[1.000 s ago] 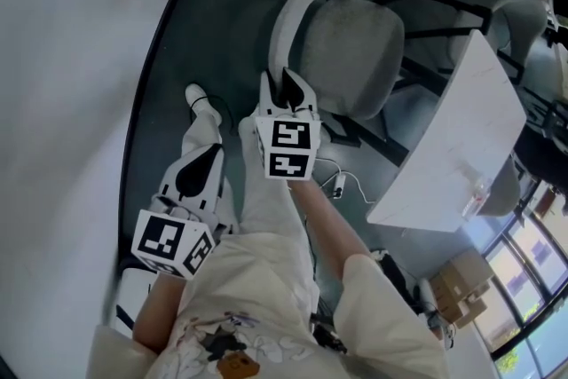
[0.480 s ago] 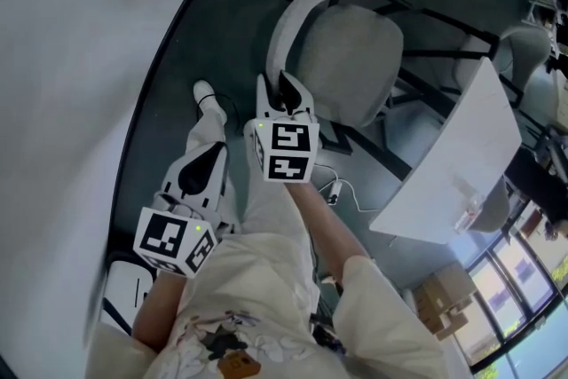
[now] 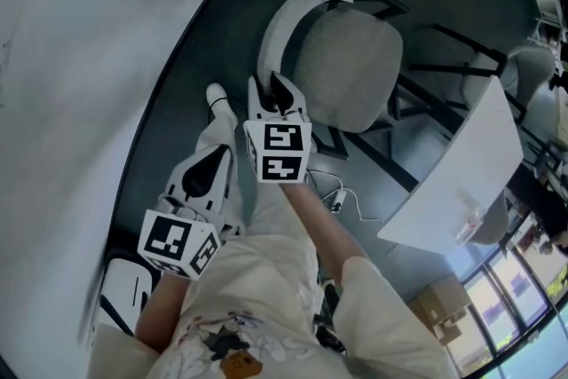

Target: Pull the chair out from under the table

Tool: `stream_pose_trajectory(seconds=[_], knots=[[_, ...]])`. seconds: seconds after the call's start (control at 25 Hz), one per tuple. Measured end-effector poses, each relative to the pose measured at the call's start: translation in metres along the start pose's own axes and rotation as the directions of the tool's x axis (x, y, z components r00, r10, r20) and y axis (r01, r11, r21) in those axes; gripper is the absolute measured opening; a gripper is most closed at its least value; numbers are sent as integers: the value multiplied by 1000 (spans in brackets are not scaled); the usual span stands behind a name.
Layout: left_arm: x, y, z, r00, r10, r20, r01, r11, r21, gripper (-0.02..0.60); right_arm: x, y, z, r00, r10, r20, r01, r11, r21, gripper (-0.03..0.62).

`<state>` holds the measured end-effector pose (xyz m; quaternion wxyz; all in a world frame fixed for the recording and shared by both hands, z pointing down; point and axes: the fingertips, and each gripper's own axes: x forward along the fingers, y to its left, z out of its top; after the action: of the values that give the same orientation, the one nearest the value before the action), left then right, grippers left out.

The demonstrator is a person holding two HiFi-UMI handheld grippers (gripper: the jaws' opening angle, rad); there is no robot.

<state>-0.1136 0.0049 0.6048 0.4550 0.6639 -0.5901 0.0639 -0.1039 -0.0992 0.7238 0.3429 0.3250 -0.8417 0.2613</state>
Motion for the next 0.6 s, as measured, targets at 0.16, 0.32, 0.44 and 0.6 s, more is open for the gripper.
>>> stream_pose_trajectory(seconds=[0.16, 0.32, 0.44, 0.6], knots=[[-3, 9, 3, 1000, 13, 7, -13, 1000, -8, 9, 10, 12, 4, 1000, 17, -5, -17, 1000, -2, 101], [-5, 17, 0, 1000, 21, 11, -21, 1000, -18, 9, 20, 26, 7, 999, 31, -6, -31, 999, -9, 103], [-14, 27, 6, 1000, 24, 15, -24, 999, -26, 9, 29, 46, 14, 999, 50, -5, -50, 999, -10, 106], [-17, 36, 11, 999, 35, 14, -35, 999, -31, 9, 39, 63, 21, 997, 73, -4, -73, 997, -10, 109]])
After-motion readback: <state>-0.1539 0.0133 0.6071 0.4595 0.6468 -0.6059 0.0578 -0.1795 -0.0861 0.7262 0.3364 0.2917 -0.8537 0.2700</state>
